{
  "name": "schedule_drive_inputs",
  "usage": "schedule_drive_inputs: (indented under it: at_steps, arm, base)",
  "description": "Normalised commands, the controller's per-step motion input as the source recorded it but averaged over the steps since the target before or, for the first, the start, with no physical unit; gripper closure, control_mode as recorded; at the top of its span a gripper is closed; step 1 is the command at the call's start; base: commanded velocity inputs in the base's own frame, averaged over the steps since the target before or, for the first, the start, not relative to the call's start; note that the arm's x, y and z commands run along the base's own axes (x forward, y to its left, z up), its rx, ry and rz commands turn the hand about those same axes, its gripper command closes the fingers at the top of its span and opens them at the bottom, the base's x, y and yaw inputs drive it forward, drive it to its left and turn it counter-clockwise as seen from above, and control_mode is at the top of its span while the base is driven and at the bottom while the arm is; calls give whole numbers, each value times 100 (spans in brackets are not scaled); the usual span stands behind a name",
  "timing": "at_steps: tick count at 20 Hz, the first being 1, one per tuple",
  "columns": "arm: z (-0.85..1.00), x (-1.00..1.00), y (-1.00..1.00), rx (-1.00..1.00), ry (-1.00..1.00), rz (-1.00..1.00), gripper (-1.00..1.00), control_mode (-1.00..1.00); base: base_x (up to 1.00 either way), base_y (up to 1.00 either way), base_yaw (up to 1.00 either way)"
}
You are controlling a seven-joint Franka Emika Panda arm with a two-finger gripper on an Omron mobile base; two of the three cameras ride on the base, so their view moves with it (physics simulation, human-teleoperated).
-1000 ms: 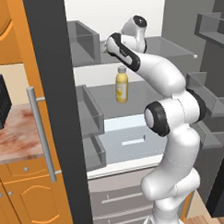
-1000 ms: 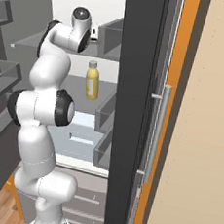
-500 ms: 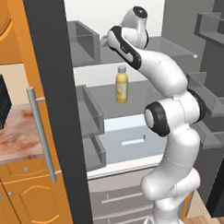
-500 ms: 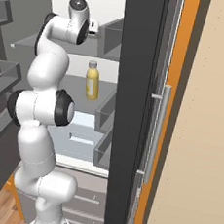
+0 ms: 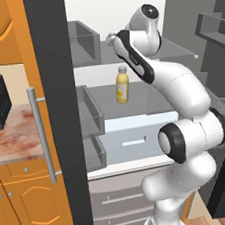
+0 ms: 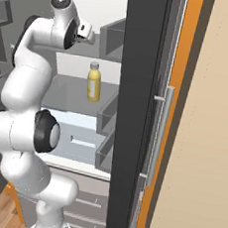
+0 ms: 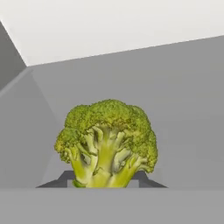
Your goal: Pick broccoli from the fridge and place it on the plate on the counter.
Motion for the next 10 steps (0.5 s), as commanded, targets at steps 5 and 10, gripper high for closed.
schedule_drive_inputs:
  at_steps: [5, 10]
  arm:
    - [0, -100, -26, 12, 0, -17, 100, -100]
    - [-24, -100, -7, 2, 2, -7, 100, -100]
  base:
    - [0, 0, 0]
    - [0, 0, 0]
